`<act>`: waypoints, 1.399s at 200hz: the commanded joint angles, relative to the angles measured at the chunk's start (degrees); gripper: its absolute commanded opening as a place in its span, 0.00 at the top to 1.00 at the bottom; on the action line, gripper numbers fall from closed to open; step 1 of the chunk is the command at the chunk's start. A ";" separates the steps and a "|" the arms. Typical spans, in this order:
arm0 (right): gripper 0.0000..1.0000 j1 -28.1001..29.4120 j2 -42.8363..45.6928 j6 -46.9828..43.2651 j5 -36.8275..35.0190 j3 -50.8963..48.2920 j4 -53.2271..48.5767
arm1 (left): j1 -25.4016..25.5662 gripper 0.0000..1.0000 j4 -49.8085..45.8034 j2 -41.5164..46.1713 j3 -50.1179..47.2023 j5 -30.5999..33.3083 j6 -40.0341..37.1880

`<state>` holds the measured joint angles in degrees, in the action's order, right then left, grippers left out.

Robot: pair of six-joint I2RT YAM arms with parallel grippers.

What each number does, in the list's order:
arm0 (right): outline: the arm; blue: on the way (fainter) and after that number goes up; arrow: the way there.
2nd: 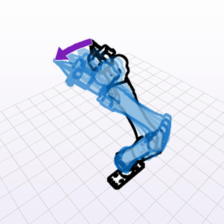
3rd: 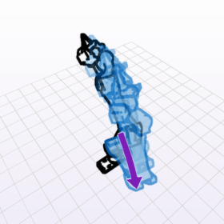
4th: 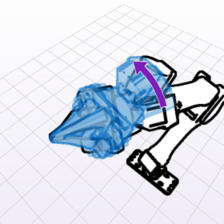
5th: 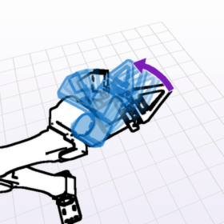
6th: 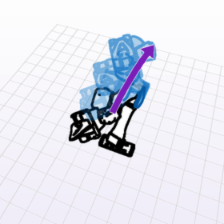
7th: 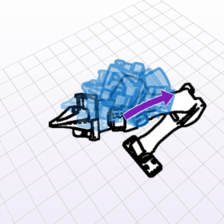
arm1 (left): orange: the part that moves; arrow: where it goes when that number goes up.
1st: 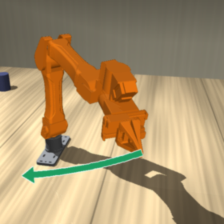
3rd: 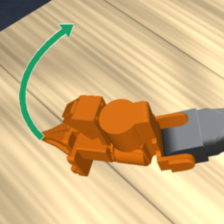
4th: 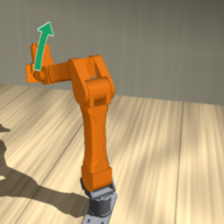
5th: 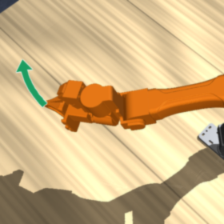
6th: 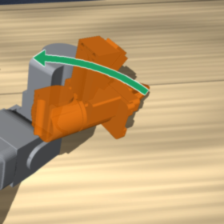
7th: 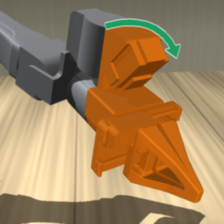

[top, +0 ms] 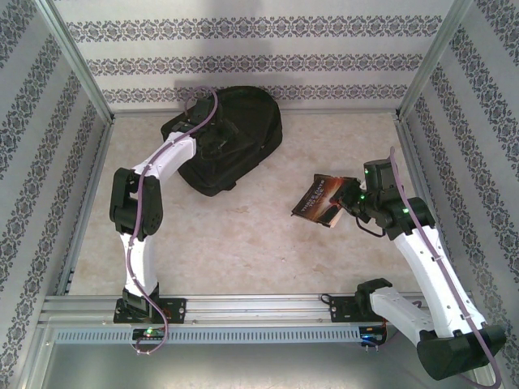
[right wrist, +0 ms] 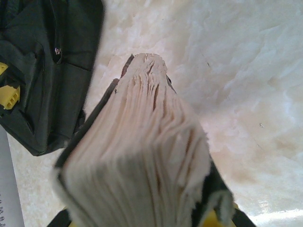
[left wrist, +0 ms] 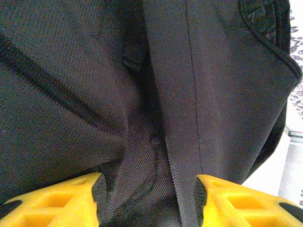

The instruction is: Pack the student bag

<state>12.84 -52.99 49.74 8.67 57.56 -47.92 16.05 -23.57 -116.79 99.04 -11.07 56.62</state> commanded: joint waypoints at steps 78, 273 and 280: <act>1.00 -0.64 2.17 0.15 -0.04 -2.19 2.92 | 2.73 0.46 -13.41 2.18 -4.39 2.01 -8.79; 1.00 0.14 2.98 0.23 1.80 -3.27 5.85 | -1.80 0.31 -20.70 14.47 -7.26 -5.50 -27.70; 1.00 0.14 3.06 0.11 1.66 -3.33 5.66 | -1.31 0.30 -22.07 13.07 -5.43 -3.70 -28.39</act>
<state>12.88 -51.16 49.71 9.58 54.19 -45.08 13.89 -39.94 -98.59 89.32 -16.69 32.42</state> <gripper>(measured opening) 0.141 0.688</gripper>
